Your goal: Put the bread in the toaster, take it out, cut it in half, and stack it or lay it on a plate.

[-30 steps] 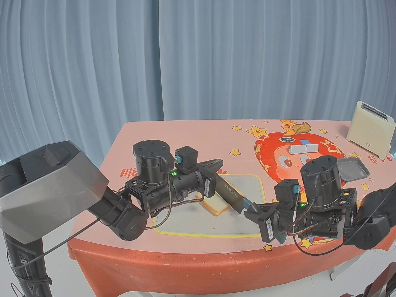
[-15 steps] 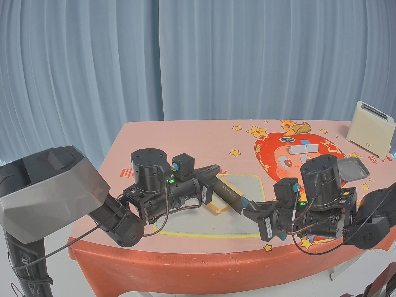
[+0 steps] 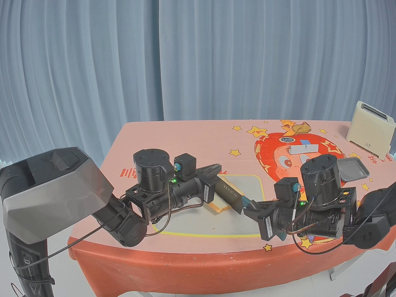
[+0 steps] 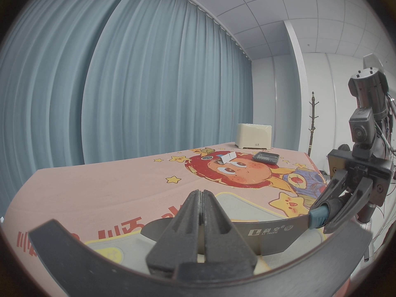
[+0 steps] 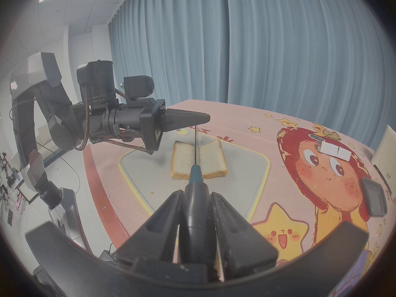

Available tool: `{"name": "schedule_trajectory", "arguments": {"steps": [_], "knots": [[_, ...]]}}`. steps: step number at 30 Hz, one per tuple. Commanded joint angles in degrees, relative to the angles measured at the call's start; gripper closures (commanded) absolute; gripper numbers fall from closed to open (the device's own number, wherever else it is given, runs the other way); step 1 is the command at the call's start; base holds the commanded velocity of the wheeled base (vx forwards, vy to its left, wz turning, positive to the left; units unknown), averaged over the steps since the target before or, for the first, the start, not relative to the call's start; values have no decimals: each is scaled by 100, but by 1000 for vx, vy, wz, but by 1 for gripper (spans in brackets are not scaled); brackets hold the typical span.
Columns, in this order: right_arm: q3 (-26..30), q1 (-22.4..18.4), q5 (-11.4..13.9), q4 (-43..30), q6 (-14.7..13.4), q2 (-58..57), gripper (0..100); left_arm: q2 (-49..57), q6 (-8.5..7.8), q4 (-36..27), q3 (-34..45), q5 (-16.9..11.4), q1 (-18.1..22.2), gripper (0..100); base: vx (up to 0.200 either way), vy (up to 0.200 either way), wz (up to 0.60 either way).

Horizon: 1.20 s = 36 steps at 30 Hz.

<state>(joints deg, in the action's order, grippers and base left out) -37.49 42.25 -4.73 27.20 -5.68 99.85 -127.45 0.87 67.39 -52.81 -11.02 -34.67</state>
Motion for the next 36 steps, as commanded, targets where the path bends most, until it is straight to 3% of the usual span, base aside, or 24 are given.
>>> {"name": "schedule_trajectory", "arguments": {"steps": [1,36], "knots": [[31,2,-2,-48,6,17,100,98,1,-7,-124,3,-13,100,0,0,0],[-66,11,-2,5,6,113,100,168,10,-59,-98,47,-5,100,0,0,0]]}}
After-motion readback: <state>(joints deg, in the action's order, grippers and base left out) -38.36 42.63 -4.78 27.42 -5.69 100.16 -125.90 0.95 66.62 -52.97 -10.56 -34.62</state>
